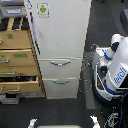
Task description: Opening the fridge
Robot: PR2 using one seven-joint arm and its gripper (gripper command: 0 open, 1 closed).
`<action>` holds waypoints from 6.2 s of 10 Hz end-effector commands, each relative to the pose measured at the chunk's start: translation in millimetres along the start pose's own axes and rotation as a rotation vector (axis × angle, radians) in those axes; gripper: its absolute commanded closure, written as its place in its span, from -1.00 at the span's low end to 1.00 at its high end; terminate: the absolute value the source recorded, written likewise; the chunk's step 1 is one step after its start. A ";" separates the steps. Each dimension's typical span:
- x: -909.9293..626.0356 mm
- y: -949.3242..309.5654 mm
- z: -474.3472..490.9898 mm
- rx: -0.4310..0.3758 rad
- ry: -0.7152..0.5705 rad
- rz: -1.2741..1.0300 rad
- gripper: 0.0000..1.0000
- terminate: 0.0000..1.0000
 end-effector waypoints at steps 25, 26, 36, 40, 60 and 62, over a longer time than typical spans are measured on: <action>239.6 293.5 91.9 0.157 0.174 0.665 -1.00 -1.00; 244.5 301.3 94.8 0.163 0.182 0.680 -1.00 -1.00; 295.2 375.9 126.6 0.190 0.215 0.801 -1.00 -1.00; 298.3 414.1 140.5 0.205 0.225 0.831 -1.00 -1.00; 336.0 472.5 82.3 -0.060 0.157 0.692 1.00 -1.00; 336.2 476.2 76.8 -0.094 0.156 0.687 1.00 -1.00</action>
